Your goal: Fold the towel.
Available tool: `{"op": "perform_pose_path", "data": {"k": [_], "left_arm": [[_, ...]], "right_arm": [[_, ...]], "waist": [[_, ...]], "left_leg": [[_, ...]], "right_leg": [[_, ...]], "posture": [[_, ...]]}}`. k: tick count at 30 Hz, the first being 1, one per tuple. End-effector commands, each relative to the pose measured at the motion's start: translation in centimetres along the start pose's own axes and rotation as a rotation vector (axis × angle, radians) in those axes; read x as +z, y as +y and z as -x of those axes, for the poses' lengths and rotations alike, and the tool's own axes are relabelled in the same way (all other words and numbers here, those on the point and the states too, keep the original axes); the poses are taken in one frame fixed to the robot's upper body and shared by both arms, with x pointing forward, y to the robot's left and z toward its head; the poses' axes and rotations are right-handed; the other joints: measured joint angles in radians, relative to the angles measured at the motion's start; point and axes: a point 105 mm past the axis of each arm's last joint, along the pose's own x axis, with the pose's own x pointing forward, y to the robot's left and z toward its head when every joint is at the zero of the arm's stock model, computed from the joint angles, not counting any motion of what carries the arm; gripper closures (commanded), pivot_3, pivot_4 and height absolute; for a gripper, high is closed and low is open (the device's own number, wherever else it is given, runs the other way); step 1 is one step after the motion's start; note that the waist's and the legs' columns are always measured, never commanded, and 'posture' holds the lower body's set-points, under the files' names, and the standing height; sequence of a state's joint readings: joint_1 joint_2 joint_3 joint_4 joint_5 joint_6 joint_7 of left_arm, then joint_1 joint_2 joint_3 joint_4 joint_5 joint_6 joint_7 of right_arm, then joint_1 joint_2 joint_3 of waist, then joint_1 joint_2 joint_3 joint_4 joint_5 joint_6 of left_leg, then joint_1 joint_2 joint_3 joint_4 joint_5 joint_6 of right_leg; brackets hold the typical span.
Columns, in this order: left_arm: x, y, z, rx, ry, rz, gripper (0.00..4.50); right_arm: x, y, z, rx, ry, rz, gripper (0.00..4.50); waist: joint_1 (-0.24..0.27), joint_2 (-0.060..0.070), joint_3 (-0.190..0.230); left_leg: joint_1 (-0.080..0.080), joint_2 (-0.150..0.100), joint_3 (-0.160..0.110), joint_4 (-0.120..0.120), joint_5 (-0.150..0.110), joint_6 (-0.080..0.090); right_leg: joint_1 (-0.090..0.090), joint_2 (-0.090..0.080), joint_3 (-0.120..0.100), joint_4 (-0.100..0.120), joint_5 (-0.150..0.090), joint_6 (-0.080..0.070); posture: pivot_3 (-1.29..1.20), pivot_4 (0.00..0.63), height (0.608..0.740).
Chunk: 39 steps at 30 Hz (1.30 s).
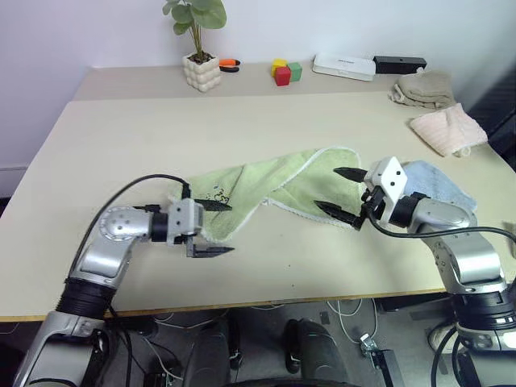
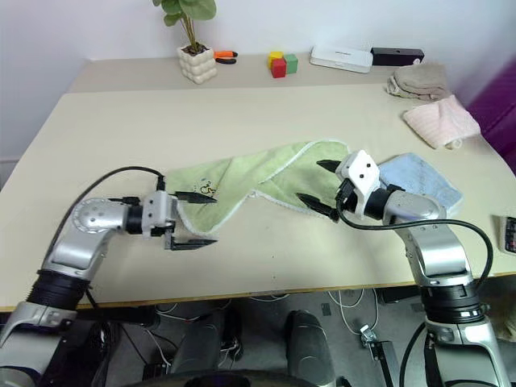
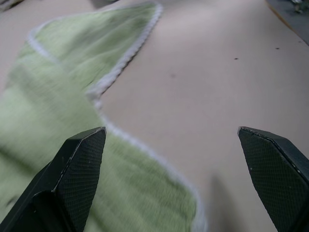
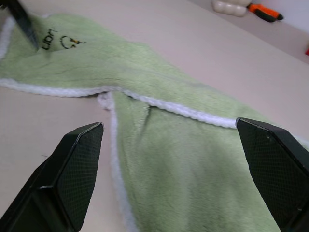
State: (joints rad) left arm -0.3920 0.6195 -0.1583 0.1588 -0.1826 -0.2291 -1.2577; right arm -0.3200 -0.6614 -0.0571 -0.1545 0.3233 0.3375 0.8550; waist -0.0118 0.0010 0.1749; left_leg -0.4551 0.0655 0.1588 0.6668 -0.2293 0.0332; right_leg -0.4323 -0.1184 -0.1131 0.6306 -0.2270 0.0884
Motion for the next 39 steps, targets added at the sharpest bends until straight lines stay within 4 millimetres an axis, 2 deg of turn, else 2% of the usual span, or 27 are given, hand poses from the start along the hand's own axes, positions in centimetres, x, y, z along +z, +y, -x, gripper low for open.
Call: {"op": "perform_pose_path", "data": {"k": [1, 5, 11, 18, 23, 26, 30, 33, 36, 39], "left_arm": [[0.2, 0.5, 0.1, 0.0, 0.017, -0.074, 0.0], [-0.2, 0.0, 0.8, -0.028, 0.052, -0.092, 0.0], [-1.1, -0.6, 3.0, -0.029, 0.115, -0.082, 0.0], [-2.3, -1.6, 2.8, -0.017, 0.159, -0.07, 0.0], [-3.3, -1.5, 1.9, 0.005, 0.186, -0.033, 0.0], [-3.9, -2.2, 1.4, -0.026, 0.2, 0.039, 0.87], [-4.7, -3.1, 1.1, -0.08, 0.237, 0.088, 2.76], [-5.5, -3.0, 0.6, -0.08, 0.272, 0.118, 4.36], [-6.2, -2.3, 0.2, -0.056, 0.288, 0.142, 4.44], [-5.8, -1.2, 0.3, -0.015, 0.259, 0.146, 4.44]], "right_arm": [[1.9, -0.5, 0.1, -0.023, -0.054, 0.054, 0.02], [1.8, -0.5, 0.1, -0.028, -0.057, 0.049, 0.02], [2.1, 0.4, -1.5, -0.019, -0.097, 0.034, 0.02], [2.3, 0.9, -2.9, 0.008, -0.129, 0.03, 0.02], [2.4, 0.5, -2.3, 0.002, -0.131, 0.032, 0.02], [2.5, 0.7, -2.0, 0.006, -0.129, 0.037, 0.0], [2.8, 0.5, -1.6, -0.011, -0.135, 0.046, 0.0], [2.8, 0.5, -1.2, -0.019, -0.13, 0.053, 0.0], [2.8, 0.3, -0.6, -0.038, -0.124, 0.058, 0.0], [2.7, 0.4, -0.4, -0.048, -0.121, 0.056, 0.0]], "waist": [[0.0, 0.0, 0.0], [0.001, 0.0, 0.0], [-0.001, 0.0, 0.0], [0.003, 0.0, 0.0], [0.003, 0.002, -0.001], [0.006, 0.002, -0.001], [0.008, 0.003, -0.002], [0.013, 0.003, -0.002], [0.025, 0.006, -0.004], [0.026, 0.006, -0.005]], "left_leg": [[0.0, 0.0, 0.0, 0.0, 0.0, 0.0], [0.0, 0.0, 0.0, 0.0, 0.0, 0.0], [0.0, 0.001, 0.0, 0.0, 0.0, 0.0], [0.0, 0.001, 0.0, 0.0, 0.0, 0.001], [0.0, 0.001, 0.0, 0.0, 0.0, 0.001], [0.001, 0.001, 0.0, 0.0, 0.0, 0.001], [0.006, 0.001, -0.001, 0.0, -0.001, 0.001], [0.01, 0.001, -0.001, 0.0, -0.002, -0.001], [0.011, 0.001, -0.001, 0.0, -0.003, -0.001], [0.011, 0.001, -0.001, 0.0, -0.003, -0.001]], "right_leg": [[0.0, 0.0, 0.0, 0.0, 0.0, 0.0], [0.0, 0.0, 0.0, 0.0, 0.0, 0.0], [0.0, 0.0, 0.0, 0.0, 0.0, 0.0], [0.0, -0.001, 0.0, 0.0, 0.0, 0.0], [0.001, -0.001, 0.0, 0.0, 0.0, 0.0], [0.002, -0.001, 0.0, 0.0, 0.0, 0.0], [0.005, -0.001, 0.0, 0.0, -0.002, -0.003], [0.005, -0.002, 0.0, -0.001, -0.002, -0.003], [0.005, -0.002, 0.0, -0.001, -0.002, -0.004], [0.006, -0.002, 0.0, -0.001, -0.002, -0.004]], "posture": [[0.0, 0.15, 0.74], [0.0, 0.15, 0.74], [0.0, 0.15, 0.74], [0.0, 0.15, 0.74], [0.0, 0.15, 0.74], [0.0, 0.15, 0.74], [0.0, 0.15, 0.74], [0.0, 0.15, 0.74], [0.0, 0.15, 0.74], [0.0, 0.15, 0.74]]}}
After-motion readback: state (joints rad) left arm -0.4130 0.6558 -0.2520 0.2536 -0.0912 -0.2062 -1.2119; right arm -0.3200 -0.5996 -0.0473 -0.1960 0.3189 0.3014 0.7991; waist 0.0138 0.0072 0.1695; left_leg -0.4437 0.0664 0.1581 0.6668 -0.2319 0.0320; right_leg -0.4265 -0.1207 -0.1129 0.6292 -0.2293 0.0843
